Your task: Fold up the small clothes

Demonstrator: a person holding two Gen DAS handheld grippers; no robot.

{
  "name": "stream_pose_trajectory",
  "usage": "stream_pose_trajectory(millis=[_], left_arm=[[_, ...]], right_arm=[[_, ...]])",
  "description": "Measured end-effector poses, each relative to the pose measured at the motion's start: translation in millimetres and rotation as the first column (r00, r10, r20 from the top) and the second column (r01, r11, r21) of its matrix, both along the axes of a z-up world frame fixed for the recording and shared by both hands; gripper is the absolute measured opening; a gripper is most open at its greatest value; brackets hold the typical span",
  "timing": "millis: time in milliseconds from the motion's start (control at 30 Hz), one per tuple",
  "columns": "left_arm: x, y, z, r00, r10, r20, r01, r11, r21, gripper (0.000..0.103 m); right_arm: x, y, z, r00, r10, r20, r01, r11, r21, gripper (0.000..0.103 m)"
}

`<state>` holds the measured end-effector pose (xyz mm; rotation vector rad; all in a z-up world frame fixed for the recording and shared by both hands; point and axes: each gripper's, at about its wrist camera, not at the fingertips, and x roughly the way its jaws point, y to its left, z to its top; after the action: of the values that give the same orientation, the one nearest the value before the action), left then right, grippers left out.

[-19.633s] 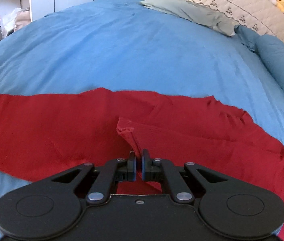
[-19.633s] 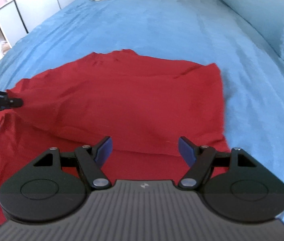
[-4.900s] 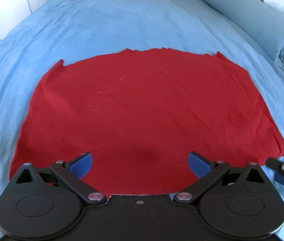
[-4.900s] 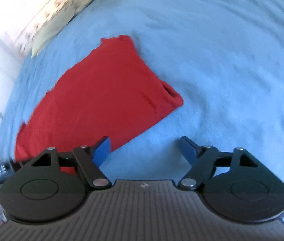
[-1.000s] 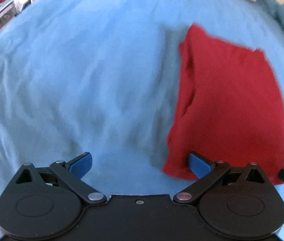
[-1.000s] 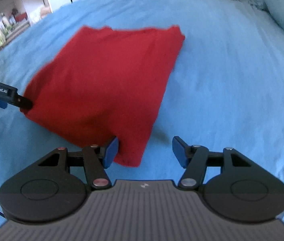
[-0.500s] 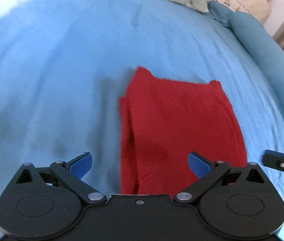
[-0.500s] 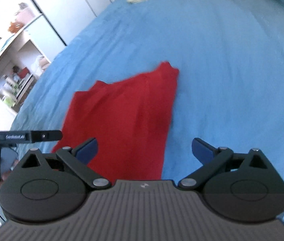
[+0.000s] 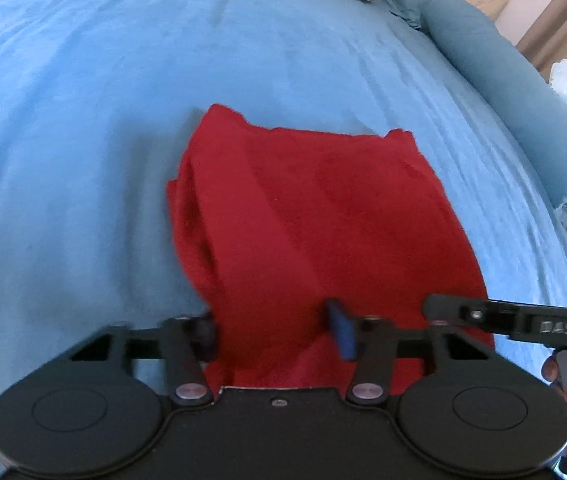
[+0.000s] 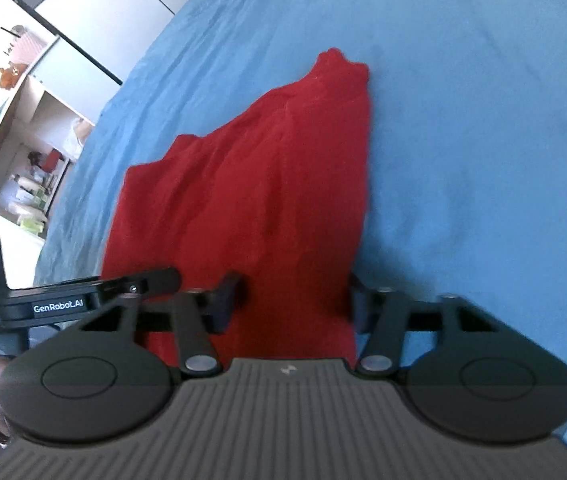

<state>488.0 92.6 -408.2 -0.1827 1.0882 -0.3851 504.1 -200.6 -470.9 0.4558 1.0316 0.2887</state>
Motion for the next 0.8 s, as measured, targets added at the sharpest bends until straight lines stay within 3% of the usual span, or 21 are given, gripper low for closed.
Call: stream_pose_trajectory(millis=[67,167,500,667,800], left_arm=[[-1,-2,8,1.0,0.008,-0.004,-0.008,1.0,0.009,0.034],[-9,-13,28,1.0,-0.001,0.024,0.0,1.0,0.029,0.031],[-72,-53,99,0.996,-0.059,0.067,0.059,0.998,-0.003,0.031],[-111,-86,91,0.995,-0.096,0.038,0.096,0.995,-0.016,0.031],[-141,-119,69,0.991,-0.134,0.002,0.134,0.991,-0.009,0.032]], right_arm=[[-2,5,10,0.999,0.021,0.031,-0.02,0.999,-0.031,0.042],[-10,7,31,0.997,0.021,0.07,-0.017,0.999,-0.044,0.038],[-68,-30,116,0.993,0.008,0.121,-0.005,1.0,-0.022,0.037],[-119,-58,128,0.995,-0.004,0.102,0.011,0.998,-0.062,0.037],[-159,-81,115,0.997,-0.013,0.076,0.021,0.994,-0.11,0.038]])
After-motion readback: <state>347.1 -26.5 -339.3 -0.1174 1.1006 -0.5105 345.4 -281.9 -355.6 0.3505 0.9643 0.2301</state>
